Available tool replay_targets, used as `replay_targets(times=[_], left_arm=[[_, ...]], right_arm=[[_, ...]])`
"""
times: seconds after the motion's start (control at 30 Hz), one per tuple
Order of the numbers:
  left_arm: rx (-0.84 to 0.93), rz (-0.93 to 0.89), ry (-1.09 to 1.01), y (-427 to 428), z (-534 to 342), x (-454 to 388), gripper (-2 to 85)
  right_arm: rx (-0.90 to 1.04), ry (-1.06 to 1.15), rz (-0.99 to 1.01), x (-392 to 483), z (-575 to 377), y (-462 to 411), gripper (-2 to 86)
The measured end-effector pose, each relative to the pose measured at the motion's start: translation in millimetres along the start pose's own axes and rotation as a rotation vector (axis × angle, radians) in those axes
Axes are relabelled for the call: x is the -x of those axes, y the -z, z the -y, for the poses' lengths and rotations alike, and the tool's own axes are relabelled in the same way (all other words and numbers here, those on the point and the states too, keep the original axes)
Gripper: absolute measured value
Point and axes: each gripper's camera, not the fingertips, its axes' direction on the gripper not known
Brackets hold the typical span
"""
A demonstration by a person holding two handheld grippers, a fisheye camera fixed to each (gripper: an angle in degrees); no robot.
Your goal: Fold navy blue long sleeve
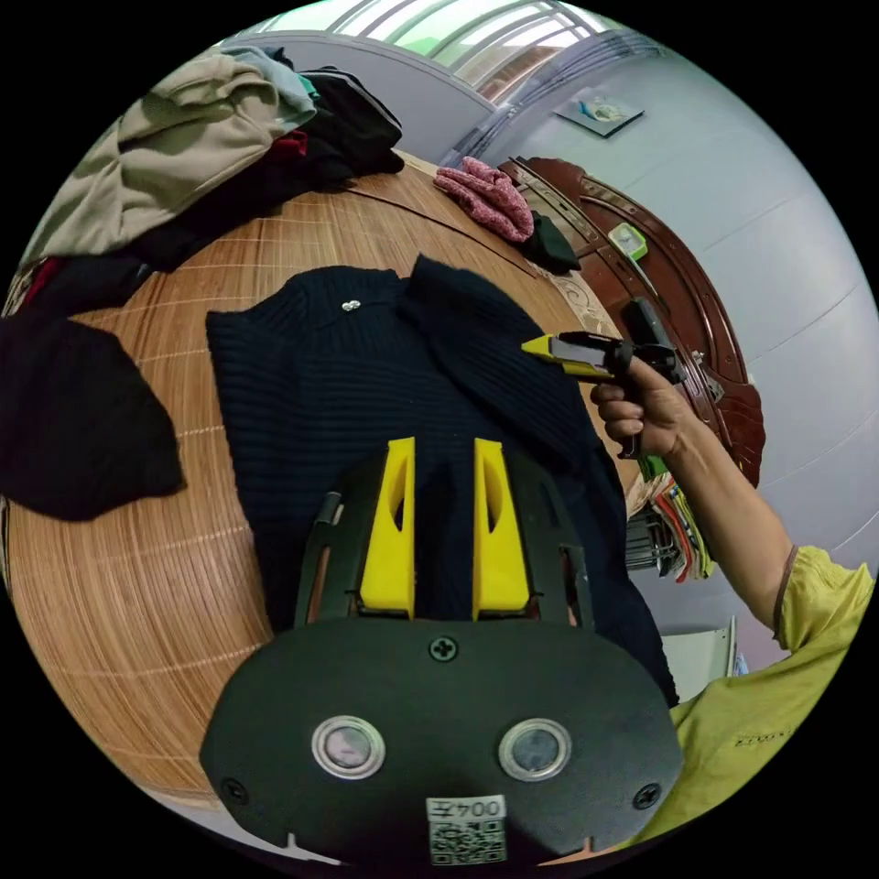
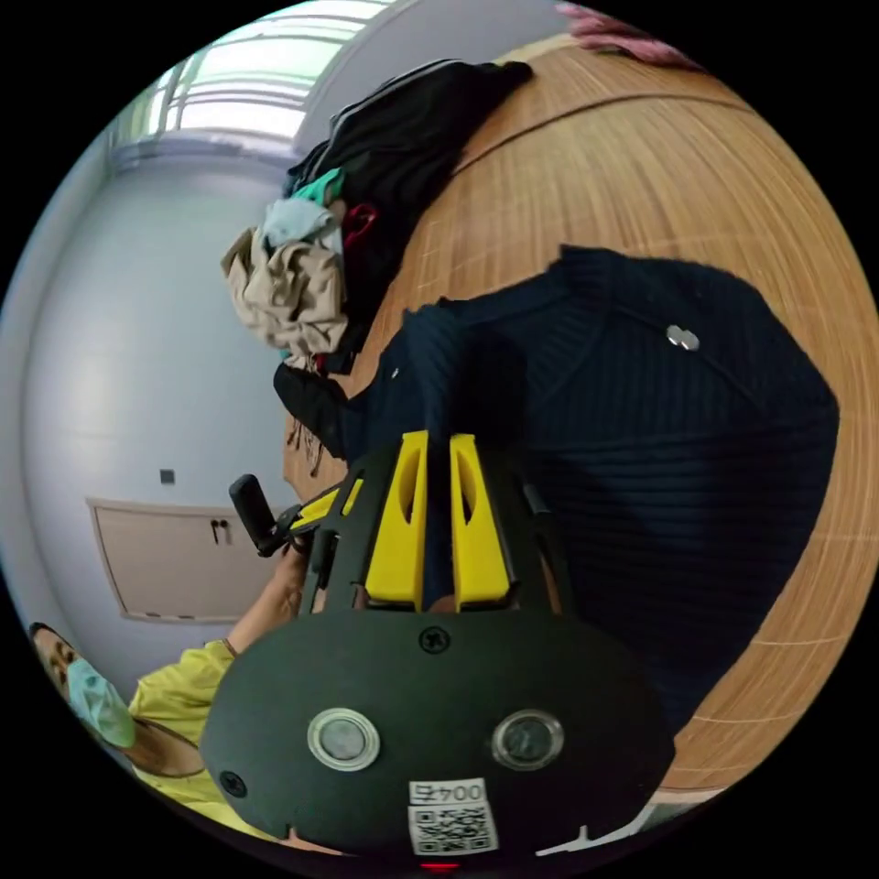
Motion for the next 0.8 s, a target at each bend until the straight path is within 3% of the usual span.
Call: replay_targets(times=[0.13,0.4,0.57,0.8], left_arm=[[0.02,0.023,-0.012,-11,36,4,9.3],[0.049,-0.029,0.054,-52,119,13,9.1],[0.091,0.058,0.088,-80,147,11,9.2],[0.129,0.147,0.142,-112,147,14,7.3]], right_arm=[[-0.095,-0.03,0.085,-38,-25,24,12.3],[-0.317,0.042,0.247,-71,-134,78,9.9],[-0.389,0.045,0.068,-91,-211,100,10.4],[-0.489,0.224,-0.205,-81,-285,123,10.8]])
